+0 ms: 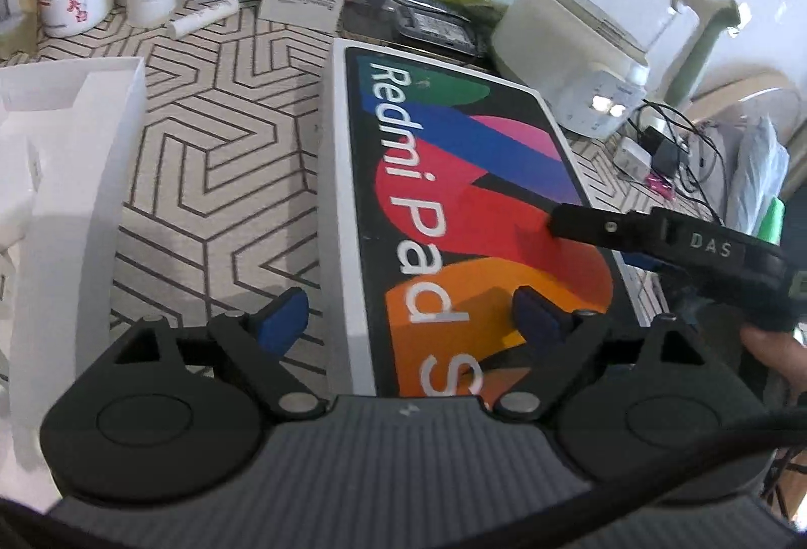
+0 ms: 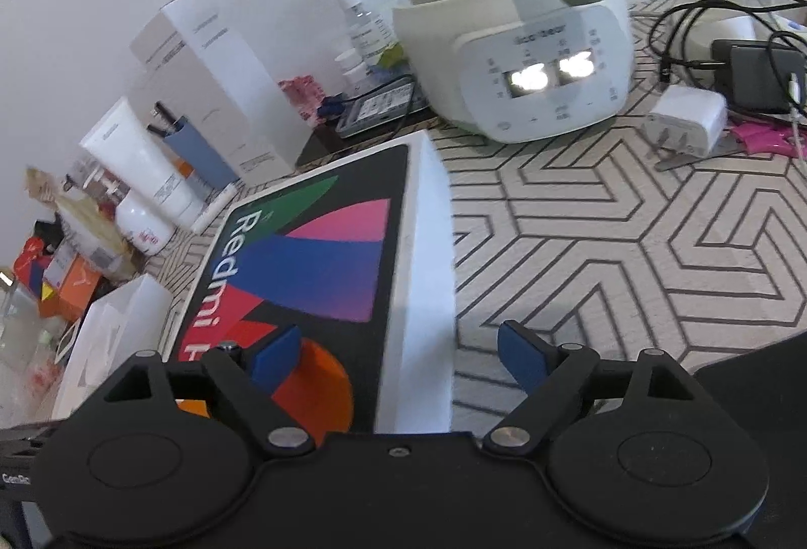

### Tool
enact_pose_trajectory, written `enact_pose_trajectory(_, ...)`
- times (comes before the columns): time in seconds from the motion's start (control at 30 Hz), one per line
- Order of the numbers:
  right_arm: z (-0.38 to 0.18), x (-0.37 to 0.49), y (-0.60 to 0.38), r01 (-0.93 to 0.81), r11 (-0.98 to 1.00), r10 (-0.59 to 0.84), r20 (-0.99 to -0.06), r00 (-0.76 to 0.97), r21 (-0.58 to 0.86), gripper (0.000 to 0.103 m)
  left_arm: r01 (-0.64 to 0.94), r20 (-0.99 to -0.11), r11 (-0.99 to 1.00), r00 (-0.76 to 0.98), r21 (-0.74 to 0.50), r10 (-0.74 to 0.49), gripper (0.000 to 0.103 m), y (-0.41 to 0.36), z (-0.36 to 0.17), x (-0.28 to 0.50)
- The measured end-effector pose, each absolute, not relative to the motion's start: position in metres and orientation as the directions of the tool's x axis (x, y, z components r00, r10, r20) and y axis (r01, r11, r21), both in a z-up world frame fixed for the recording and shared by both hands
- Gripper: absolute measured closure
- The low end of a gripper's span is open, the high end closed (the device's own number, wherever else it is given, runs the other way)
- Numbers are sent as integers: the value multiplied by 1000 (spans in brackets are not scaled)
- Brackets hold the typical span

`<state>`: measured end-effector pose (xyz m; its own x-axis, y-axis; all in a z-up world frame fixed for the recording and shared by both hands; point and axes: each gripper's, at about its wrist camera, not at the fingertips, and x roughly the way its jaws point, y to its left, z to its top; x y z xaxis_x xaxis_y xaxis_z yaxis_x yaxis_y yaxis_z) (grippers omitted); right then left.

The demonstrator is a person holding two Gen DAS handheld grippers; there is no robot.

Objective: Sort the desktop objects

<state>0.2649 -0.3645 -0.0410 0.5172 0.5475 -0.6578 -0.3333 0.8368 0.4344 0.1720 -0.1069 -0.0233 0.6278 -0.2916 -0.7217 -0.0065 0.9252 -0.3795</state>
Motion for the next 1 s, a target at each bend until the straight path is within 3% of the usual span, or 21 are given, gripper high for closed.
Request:
enact_pose_trajectory(0.4,-38,260,-356,-387,816,578,-631,518,430,27,36,-703,953,667,-302,-248,23,-121,-18,157)
enact_pose_trajectory(1.0,-36,261,-346,-420,750,661,-595,457,511,28,33,-670,969,717,-245,-194,23,-119,2,127)
